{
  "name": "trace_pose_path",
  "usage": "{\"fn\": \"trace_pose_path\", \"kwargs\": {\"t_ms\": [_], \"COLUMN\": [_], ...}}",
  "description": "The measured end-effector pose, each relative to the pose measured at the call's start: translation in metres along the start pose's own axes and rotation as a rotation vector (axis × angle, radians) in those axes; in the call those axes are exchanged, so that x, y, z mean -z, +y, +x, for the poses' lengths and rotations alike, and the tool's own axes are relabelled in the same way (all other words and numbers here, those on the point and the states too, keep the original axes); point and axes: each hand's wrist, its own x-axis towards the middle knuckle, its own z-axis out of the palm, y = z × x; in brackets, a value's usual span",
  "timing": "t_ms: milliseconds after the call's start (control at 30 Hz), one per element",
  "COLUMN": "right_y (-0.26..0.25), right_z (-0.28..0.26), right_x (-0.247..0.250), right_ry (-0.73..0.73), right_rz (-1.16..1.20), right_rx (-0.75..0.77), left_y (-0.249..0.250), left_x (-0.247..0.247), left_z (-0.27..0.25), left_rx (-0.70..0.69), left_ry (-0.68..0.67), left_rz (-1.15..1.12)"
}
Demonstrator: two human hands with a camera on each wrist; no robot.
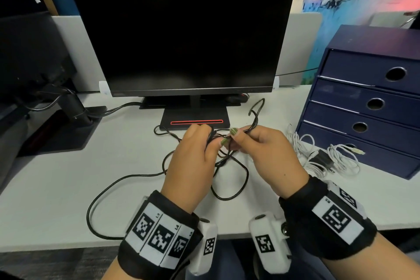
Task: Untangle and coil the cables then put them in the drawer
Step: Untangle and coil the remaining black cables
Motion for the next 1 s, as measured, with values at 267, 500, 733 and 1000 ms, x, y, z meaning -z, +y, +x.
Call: {"fn": "trace_pose_path", "kwargs": {"t_ms": [267,500,733,1000], "right_y": [0.003,0.002,0.001,0.01], "right_z": [-0.004,-0.005,-0.002,0.013], "right_x": [0.001,0.014,0.024,0.071], "right_ry": [-0.263,-0.043,0.036,0.287], "right_rz": [0.181,-0.097,0.051,0.113], "right_rx": [-0.208,0.033,0.053,-0.047], "left_y": [-0.005,-0.027,-0.032,-0.062], "left_x": [0.0,0.021,0.032,0.069], "left_z": [0.002,0.014,0.016,0.022], "left_rx": [0.006,0.116,0.134,0.305], "left_ry": [0.07,0.194,0.276,0.469], "left_rz": [0.065,0.213,0.194,0.22]}}
